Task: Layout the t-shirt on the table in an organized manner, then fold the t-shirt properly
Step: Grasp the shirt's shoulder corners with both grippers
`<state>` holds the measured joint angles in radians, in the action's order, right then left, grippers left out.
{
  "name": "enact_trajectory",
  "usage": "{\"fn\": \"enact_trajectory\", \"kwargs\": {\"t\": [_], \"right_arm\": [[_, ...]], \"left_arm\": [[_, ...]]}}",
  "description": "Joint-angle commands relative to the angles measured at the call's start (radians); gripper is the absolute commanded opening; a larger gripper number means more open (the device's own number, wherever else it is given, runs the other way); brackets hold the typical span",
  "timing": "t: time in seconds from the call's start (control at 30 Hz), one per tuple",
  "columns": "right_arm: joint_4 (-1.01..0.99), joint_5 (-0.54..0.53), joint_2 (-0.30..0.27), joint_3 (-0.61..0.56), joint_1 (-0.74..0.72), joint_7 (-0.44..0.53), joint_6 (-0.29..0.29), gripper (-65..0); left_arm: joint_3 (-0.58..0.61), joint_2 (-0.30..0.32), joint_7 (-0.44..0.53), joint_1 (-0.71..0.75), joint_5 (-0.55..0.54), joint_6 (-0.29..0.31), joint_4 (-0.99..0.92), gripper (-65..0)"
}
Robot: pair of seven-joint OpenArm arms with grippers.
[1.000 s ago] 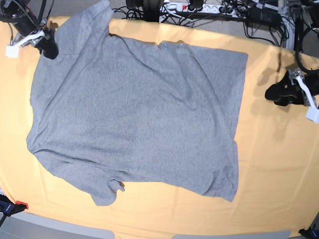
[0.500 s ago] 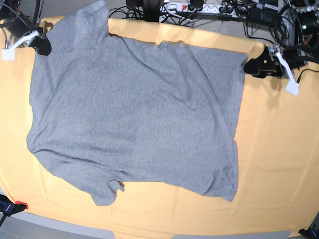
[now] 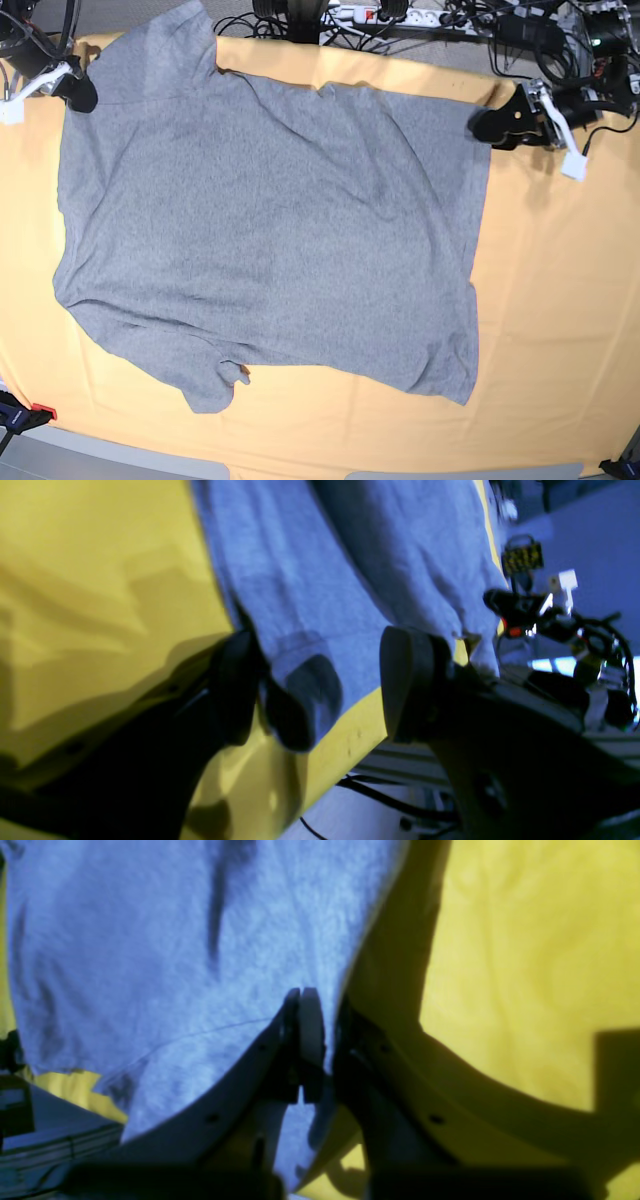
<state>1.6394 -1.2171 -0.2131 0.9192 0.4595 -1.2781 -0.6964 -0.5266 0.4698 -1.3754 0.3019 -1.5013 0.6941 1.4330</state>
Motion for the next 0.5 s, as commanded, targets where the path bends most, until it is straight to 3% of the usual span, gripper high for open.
{"fn": "enact_trajectory", "kwargs": {"t": [0.0,0.27,0.33,0.4,0.43,0.47], "right_arm": [[0.010,-0.040,-0.018,0.006,0.003,0.001,-0.002,-65.0],[0.010,-0.044,-0.018,0.006,0.003,-0.007,-0.002,-65.0],[0.010,-0.043,-0.018,0.006,0.003,-0.008,-0.002,-65.0],[0.010,-0.043,-0.018,0.006,0.003,-0.013,-0.002,-65.0],[0.010,-0.044,-0.018,0.006,0.003,-0.015,-0.002,-65.0],[0.010,-0.044,-0.020,0.006,0.003,-0.018,-0.002,-65.0]], "left_arm": [[0.018,0.013,-0.021,0.002,0.018,0.004,0.009,-26.0],[0.050,0.012,-0.021,0.002,0.018,0.004,0.009,-27.4],[0.050,0.013,-0.021,0.002,0.018,0.004,0.009,-39.7],[0.050,0.013,-0.021,0.002,0.018,0.004,0.009,-60.4],[0.050,0.013,-0.021,0.002,0.018,0.004,0.009,-65.0],[0.049,0.014,-0.021,0.002,0.018,0.004,0.009,-65.0]]}}
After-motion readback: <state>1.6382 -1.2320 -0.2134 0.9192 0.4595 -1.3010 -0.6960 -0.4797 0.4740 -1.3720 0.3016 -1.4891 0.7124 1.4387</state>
